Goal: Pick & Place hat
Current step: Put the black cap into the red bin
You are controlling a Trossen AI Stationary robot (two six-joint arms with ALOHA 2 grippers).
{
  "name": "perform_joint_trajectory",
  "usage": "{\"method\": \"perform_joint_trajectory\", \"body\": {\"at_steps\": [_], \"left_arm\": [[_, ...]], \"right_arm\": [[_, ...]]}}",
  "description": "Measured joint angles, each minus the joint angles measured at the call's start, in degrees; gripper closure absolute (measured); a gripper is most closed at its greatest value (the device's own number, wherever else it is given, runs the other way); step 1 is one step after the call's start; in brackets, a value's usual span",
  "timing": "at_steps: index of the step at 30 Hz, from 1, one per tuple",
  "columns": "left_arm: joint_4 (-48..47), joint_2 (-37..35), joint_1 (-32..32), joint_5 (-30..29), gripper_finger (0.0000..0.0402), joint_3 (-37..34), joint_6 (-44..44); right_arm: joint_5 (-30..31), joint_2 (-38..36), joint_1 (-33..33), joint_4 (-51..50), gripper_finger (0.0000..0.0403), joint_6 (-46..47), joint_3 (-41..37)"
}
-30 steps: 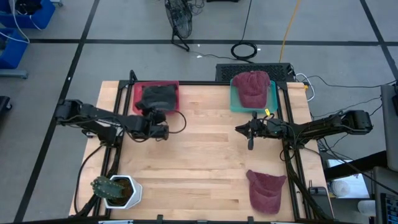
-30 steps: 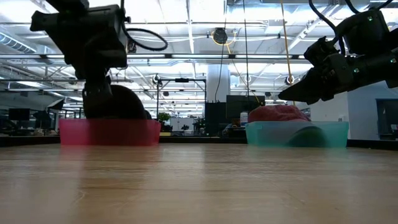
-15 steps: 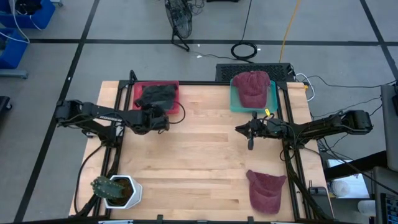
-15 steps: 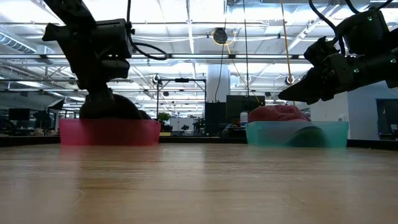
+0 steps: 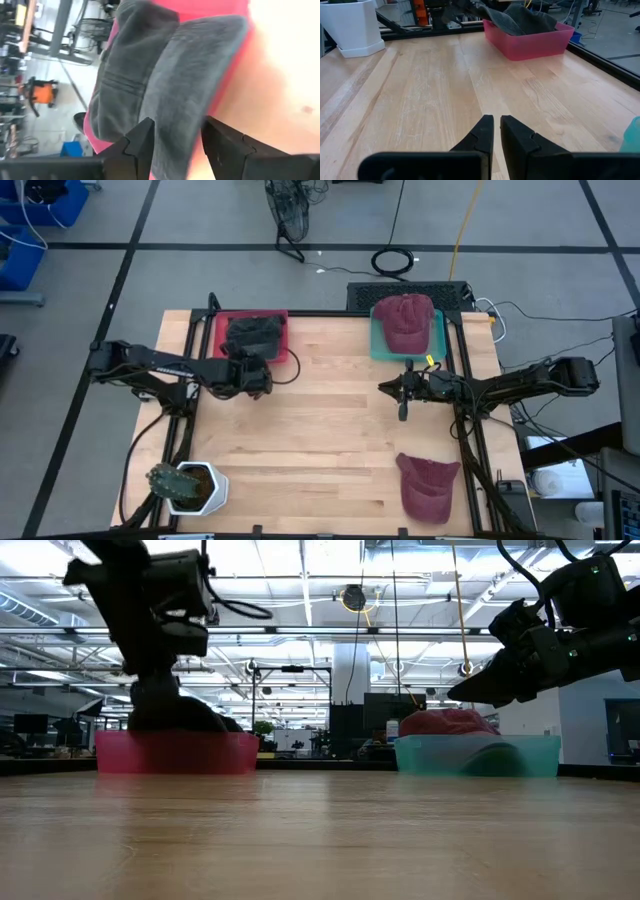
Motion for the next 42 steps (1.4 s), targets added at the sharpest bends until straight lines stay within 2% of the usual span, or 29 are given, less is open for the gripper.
{"method": "perform_joint_trajectory", "body": {"at_steps": [5,9,12,14,16,18,24,26,30,31,33,38,42], "left_arm": [[-6.8,0.0,-3.9,5.3,0.0236,5.4,-3.9],[-10.8,0.0,-6.2,5.7,0.0236,11.1,-6.3],[-10.7,0.0,-7.0,4.2,0.0236,15.2,-6.6],[-10.3,0.0,-6.9,0.8,0.0236,17.1,-7.8],[-9.8,0.0,-5.7,-3.0,0.0236,18.1,-10.1],[-9.7,0.0,-2.8,-2.8,0.0236,18.5,-12.0],[-8.7,0.0,11.8,15.5,0.0236,15.8,-13.3],[-5.4,0.0,16.5,21.7,0.0236,13.8,-11.9],[4.9,-0.1,24.9,38.7,0.0236,8.5,-7.1],[7.3,0.0,26.4,40.9,0.0236,7.2,-6.1],[9.7,0.5,28.9,40.7,0.0236,5.2,-5.3],[10.3,0.6,33.2,32.4,0.0236,2.1,-2.5],[11.1,0.7,34.1,29.3,0.0236,2.1,1.1]], "right_arm": [[0.0,0.0,0.0,0.0,0.038,0.0,0.0],[0.0,0.0,0.0,0.0,0.038,0.0,0.0],[0.0,0.0,0.0,0.0,0.038,0.3,0.0],[0.0,0.0,0.0,0.0,0.0381,0.4,0.0],[0.0,0.0,0.0,0.0,0.0381,0.4,0.0],[0.0,0.0,0.0,0.0,0.0381,0.4,0.0],[0.0,0.0,0.0,0.0,0.0381,0.4,0.0],[0.0,0.0,0.0,0.0,0.0381,0.4,0.0],[0.0,0.0,0.0,0.0,0.0381,0.3,0.0],[0.0,0.0,0.0,0.0,0.0381,0.3,0.0],[0.0,0.0,0.0,0.0,0.038,0.3,0.0],[0.0,0.0,0.0,0.0,0.038,0.0,0.0],[0.0,0.0,0.0,0.0,0.038,-0.2,0.0]]}}
